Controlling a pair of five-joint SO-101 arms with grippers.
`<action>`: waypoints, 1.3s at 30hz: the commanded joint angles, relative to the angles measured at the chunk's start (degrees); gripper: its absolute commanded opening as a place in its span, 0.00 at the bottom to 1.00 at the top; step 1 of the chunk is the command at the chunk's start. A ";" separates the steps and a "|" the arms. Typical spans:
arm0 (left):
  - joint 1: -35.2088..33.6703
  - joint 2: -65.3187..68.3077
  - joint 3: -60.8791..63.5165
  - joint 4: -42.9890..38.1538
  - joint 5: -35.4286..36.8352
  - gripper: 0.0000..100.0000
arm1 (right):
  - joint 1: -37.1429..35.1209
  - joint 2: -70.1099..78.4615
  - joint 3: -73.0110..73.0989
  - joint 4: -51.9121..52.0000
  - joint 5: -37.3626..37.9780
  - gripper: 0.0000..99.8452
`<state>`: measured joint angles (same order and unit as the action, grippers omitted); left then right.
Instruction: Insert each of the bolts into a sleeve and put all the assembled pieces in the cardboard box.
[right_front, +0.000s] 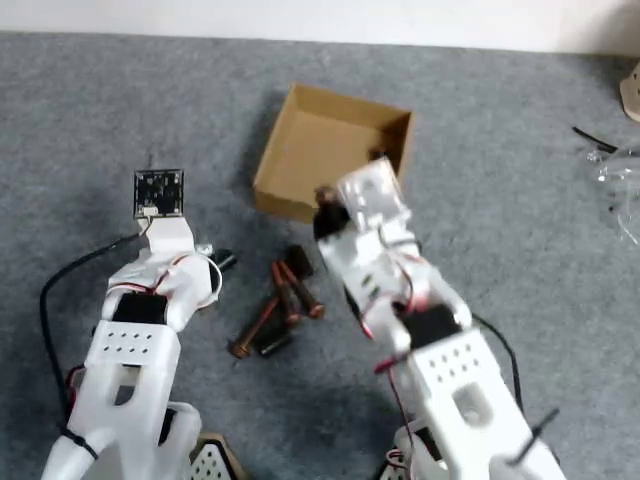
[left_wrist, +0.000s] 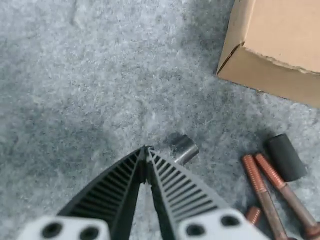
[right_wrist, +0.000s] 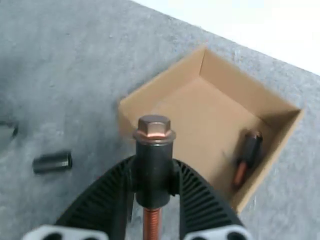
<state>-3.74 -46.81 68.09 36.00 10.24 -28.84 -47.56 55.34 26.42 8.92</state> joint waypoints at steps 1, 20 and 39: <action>-0.48 -0.22 -1.80 -1.14 -0.18 0.01 | 1.98 9.10 -14.29 -2.59 -0.44 0.00; -0.40 0.04 -1.71 -1.32 -0.18 0.01 | 14.73 59.12 -52.53 -2.51 -0.35 0.00; -0.40 0.22 -1.63 -2.46 -0.18 0.01 | 11.82 77.14 -59.56 -1.80 6.59 0.03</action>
<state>-3.82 -46.73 68.09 34.51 10.24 -14.86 30.42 -1.19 26.24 14.81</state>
